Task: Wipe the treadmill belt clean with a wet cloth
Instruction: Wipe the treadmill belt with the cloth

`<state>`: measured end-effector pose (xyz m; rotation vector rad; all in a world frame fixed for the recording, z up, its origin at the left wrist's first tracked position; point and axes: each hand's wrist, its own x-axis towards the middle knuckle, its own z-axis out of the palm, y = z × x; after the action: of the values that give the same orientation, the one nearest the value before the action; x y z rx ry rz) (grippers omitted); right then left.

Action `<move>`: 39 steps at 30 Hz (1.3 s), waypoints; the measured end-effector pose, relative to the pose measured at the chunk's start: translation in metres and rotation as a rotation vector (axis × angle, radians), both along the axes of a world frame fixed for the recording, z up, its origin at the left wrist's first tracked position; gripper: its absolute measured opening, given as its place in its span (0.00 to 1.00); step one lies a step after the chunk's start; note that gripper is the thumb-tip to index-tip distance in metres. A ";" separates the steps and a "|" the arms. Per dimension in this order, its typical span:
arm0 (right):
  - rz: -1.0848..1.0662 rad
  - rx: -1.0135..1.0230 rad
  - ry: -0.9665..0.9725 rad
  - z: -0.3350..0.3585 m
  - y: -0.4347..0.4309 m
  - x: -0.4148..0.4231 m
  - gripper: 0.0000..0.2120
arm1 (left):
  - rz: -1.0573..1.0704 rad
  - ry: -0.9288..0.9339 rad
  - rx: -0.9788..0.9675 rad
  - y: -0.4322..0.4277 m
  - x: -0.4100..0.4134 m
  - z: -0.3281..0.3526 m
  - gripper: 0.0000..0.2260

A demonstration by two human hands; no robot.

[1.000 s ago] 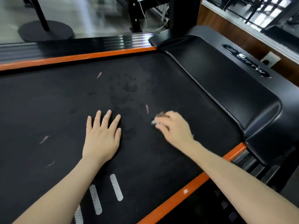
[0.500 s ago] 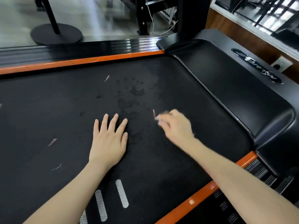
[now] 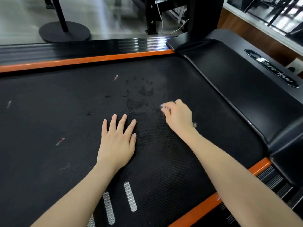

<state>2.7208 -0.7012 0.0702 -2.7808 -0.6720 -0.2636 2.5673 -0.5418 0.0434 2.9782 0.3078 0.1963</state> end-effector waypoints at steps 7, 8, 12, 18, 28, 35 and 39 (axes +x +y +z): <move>0.267 0.073 0.036 -0.001 -0.033 -0.072 0.11 | -0.002 -0.009 -0.012 -0.001 0.001 0.001 0.23; 0.309 0.077 0.031 -0.002 -0.040 -0.080 0.12 | -0.003 -0.008 -0.011 -0.001 0.001 0.001 0.23; 0.282 0.035 -0.024 -0.004 -0.024 -0.035 0.14 | -0.001 -0.001 -0.002 0.000 0.000 0.000 0.23; 0.088 0.003 0.019 -0.001 0.011 0.013 0.14 | -0.001 -0.006 -0.010 0.000 0.001 -0.001 0.23; 0.342 0.069 -0.020 -0.007 -0.014 -0.028 0.12 | -0.017 -0.028 -0.055 0.004 0.001 0.005 0.23; 0.136 0.034 -0.044 -0.007 0.019 0.039 0.11 | -0.005 -0.063 0.035 0.048 0.062 0.025 0.23; 0.106 0.014 -0.052 -0.009 0.029 0.074 0.13 | 0.067 -0.017 0.039 0.070 0.087 0.013 0.26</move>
<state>2.7953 -0.6725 0.0609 -2.7227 -0.8245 -0.3189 2.6544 -0.4723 0.0559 3.0049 0.4064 0.2373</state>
